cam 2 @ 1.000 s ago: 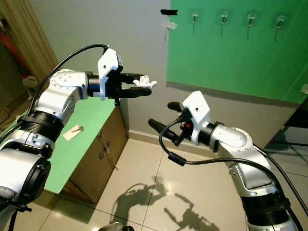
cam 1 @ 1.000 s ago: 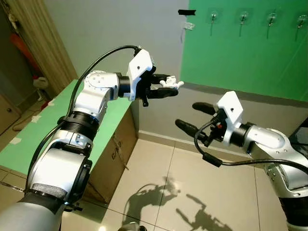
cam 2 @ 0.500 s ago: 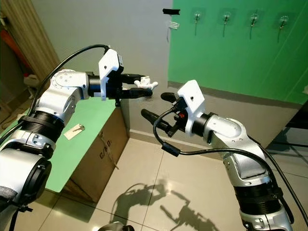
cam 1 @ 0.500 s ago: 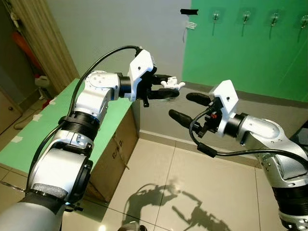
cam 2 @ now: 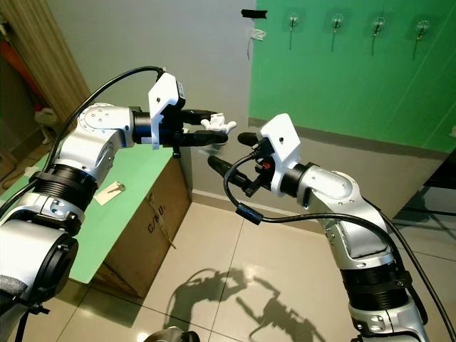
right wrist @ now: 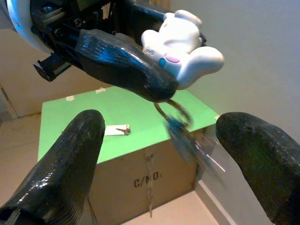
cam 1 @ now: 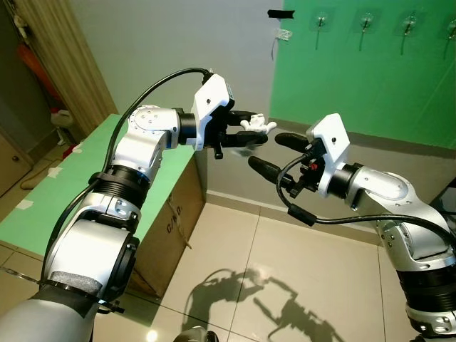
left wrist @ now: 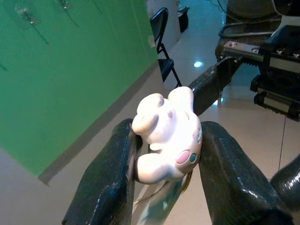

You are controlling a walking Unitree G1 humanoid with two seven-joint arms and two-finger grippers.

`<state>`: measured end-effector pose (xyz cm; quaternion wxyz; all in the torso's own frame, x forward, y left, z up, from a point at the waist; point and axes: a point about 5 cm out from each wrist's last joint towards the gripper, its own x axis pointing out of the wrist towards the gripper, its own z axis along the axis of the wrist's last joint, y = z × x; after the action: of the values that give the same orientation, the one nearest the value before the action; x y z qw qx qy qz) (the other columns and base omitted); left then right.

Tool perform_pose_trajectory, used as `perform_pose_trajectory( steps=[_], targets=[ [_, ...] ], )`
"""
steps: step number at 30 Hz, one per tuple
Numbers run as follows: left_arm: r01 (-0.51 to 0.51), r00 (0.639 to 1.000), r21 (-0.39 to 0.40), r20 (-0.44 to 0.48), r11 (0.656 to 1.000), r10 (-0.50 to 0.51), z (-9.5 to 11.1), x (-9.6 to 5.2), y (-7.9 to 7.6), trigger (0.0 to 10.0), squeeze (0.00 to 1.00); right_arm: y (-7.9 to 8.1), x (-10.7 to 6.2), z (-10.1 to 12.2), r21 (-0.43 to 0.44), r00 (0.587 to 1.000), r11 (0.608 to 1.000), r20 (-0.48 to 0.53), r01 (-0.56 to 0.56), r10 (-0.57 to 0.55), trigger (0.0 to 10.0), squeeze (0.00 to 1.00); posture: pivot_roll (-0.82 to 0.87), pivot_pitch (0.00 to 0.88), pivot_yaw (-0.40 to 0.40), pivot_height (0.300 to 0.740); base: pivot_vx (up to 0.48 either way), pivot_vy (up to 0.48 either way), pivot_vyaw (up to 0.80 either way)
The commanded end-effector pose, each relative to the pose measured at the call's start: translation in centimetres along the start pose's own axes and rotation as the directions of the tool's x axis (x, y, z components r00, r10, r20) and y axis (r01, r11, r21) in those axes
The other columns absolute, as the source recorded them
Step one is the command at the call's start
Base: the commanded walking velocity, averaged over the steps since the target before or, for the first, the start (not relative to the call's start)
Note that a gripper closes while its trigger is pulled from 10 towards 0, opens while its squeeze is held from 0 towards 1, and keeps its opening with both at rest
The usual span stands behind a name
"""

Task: Hang keys on a hook

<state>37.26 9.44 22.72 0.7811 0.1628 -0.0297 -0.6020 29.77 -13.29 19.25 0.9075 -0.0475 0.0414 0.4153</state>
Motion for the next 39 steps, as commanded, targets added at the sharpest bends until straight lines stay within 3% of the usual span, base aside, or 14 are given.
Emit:
perform_pose_trajectory(
  steps=[1,39],
  targets=[
    [0.001,1.000,0.039,0.016,0.999,-0.001,1.0,0.1,0.3,10.0,0.00,0.1,0.3,0.2,-0.010,1.000,1.000,-0.003,-0.001,0.001,10.0,0.00,-0.21,0.000,0.092,0.740,0.000,0.000,0.00],
    [0.000,0.999,0.053,0.033,0.999,-0.002,1.6,0.0,0.2,10.0,0.00,-0.9,1.5,1.3,0.007,0.998,0.999,0.042,0.039,-0.039,10.0,0.00,-0.20,0.000,0.083,0.740,0.000,0.000,0.00]
  ],
)
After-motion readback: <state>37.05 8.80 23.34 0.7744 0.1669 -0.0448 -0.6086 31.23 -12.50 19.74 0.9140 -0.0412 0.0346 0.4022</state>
